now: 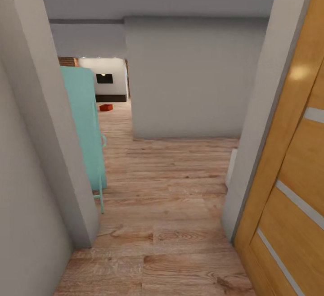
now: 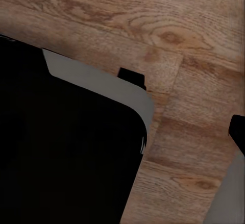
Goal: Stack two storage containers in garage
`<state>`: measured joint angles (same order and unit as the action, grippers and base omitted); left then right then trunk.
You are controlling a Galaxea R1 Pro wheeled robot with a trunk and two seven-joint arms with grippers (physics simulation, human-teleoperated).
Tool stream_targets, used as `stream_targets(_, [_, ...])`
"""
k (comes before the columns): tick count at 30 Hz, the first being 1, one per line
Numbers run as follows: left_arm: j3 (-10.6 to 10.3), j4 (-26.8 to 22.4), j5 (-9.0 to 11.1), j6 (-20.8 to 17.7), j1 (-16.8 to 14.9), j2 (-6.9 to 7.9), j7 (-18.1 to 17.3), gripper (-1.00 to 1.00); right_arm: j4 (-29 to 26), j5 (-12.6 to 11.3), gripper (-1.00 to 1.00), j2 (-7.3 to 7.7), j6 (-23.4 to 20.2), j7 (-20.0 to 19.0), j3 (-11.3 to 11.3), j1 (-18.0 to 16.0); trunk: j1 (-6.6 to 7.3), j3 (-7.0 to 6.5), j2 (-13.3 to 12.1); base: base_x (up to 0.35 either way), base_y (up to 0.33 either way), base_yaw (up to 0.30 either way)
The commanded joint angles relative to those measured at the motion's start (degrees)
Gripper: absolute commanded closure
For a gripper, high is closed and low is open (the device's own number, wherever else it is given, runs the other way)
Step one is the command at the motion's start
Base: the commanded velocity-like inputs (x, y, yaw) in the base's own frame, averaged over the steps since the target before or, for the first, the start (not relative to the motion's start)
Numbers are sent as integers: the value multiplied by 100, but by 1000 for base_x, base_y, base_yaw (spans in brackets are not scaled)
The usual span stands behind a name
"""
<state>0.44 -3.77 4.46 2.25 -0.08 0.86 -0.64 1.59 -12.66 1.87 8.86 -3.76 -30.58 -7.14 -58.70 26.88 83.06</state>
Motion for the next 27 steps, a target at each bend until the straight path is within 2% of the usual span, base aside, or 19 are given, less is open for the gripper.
stream_targets(1, [0,-1,47,12,-1,1,-7,-100,17,-61,-100,-1,32,-32,-36,-7,-3,5,2,322,0,0])
stream_targets(24, [9,-1,55,30,-1,10,-6,-100,17,9,-100,1,-30,6,-50,-7,-3,5,2,322,0,0])
stream_targets(27, [9,-1,55,30,-1,10,-6,-100,17,91,-100,3,-115,35,-53,-7,-3,5,2,322,0,0])
